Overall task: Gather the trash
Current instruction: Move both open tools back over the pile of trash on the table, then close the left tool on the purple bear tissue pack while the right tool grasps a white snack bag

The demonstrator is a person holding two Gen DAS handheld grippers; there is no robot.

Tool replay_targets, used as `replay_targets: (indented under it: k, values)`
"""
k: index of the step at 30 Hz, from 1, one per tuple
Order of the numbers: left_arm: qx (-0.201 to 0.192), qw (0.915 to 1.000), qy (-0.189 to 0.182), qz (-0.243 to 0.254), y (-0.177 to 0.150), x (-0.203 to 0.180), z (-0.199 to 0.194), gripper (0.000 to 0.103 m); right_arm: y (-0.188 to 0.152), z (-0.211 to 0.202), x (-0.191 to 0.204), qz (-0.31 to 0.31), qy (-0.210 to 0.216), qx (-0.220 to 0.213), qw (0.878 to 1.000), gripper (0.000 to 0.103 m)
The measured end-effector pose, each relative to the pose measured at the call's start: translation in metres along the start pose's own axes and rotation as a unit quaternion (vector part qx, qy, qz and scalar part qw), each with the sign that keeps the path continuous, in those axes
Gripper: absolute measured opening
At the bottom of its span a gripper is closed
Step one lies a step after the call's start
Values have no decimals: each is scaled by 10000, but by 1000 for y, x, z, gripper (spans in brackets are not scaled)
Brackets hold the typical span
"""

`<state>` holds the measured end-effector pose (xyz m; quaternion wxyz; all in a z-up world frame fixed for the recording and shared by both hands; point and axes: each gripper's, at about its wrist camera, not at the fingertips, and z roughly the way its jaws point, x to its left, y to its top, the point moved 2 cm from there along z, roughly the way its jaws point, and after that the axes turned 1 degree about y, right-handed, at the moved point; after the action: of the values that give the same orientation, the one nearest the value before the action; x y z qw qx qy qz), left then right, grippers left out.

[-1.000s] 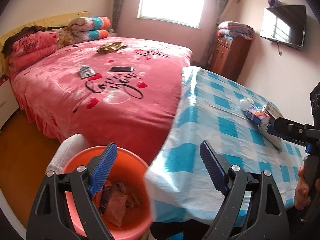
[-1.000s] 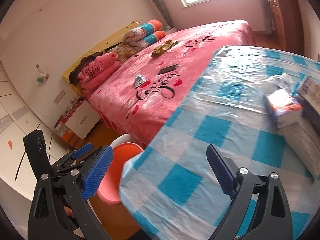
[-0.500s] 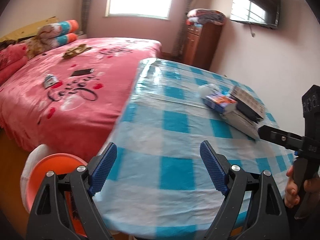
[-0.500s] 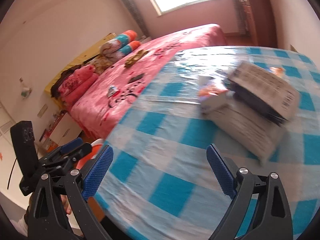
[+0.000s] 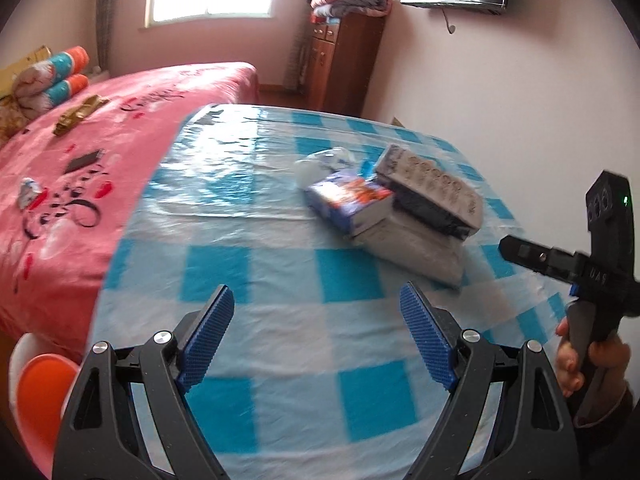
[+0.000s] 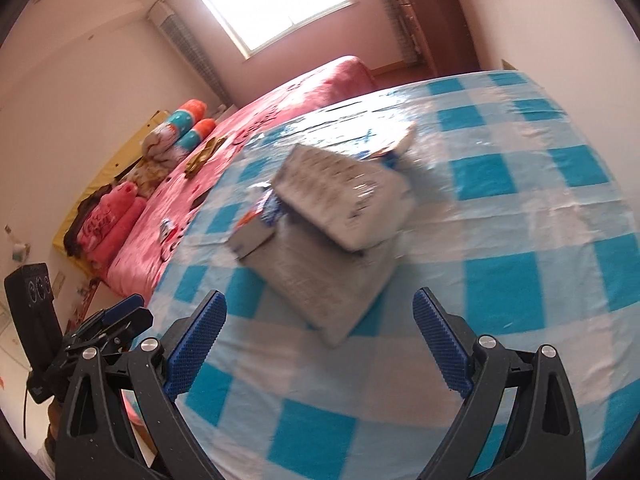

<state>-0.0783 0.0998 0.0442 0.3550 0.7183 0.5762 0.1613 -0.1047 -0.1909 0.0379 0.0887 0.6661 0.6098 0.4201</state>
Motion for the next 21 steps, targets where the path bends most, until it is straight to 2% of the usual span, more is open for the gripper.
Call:
replay_targets:
  k: [5,10,16,21]
  values:
    - [75,9989,-401,-211,25,-15,21,86,10,-5,-16,-101,-138,-40,9998,93]
    - [200,9969,-533,-544,52,-20,53,86,17,5,-12,-420,-166,111,9989,93]
    - [549,9948,-410,-755,67,-20,90,85,23,19,-10,-640,-91,326,9974,93]
    - [775,9941,-283,-706,71,-21,109,85,33,25,-13,-760,-98,341,9965,93]
